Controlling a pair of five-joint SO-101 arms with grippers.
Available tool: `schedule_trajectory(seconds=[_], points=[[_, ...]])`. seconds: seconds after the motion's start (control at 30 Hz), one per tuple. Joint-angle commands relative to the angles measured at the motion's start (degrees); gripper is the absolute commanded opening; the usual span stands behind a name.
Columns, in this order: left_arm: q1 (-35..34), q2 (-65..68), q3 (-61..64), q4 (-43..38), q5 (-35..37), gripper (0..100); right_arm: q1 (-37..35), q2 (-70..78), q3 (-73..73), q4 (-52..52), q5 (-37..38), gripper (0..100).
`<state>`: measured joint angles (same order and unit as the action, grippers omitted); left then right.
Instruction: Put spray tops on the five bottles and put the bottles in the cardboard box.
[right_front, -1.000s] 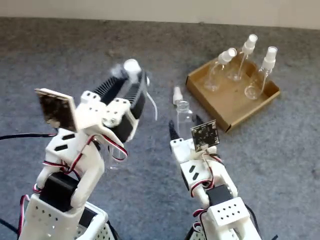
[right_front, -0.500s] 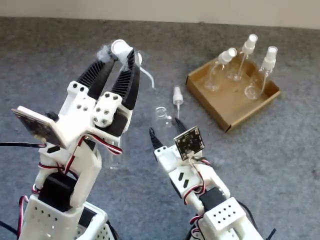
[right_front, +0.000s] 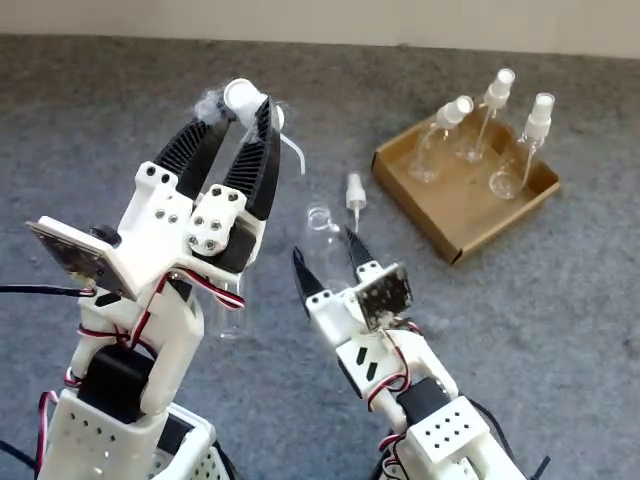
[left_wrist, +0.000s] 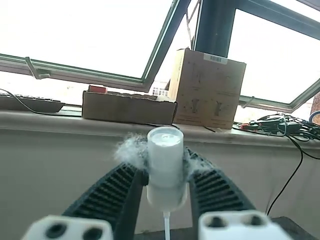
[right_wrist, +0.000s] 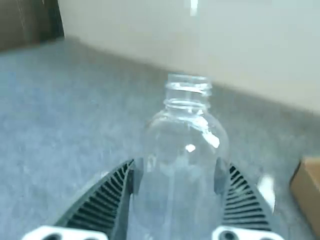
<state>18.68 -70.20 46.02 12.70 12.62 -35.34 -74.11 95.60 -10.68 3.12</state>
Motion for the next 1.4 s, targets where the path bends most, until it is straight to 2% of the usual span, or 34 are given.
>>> schedule_trajectory(seconds=[0.0,0.33,0.57,0.7,0.87,1.07,1.37], points=[[2.2,-0.8,-1.6,-1.3,-0.7,3,-0.3,-0.7,2.4,-7.7,0.1,16.6],[2.2,-0.9,-2.0,-1.3,-0.5,3,0.1,-0.7,1.8,-7.5,0.1,16.6],[2.0,-1.4,-2.1,-1.3,-0.5,3,6.4,-0.7,1.8,-6.6,0.1,16.6],[2.0,-1.2,-2.1,-1.3,-0.5,3,9.4,-3.1,-2.6,5.0,-0.3,16.6],[2.0,-1.2,-2.1,-1.3,-0.5,3,11.0,-15.4,-8.0,18.5,-0.4,16.6],[2.2,-1.1,-2.0,-1.3,-0.5,3,10.9,-27.5,-5.5,25.0,-0.4,16.6],[2.4,-1.5,-2.1,-2.4,-0.4,3,8.3,-31.2,0.8,25.5,-0.4,16.6]])
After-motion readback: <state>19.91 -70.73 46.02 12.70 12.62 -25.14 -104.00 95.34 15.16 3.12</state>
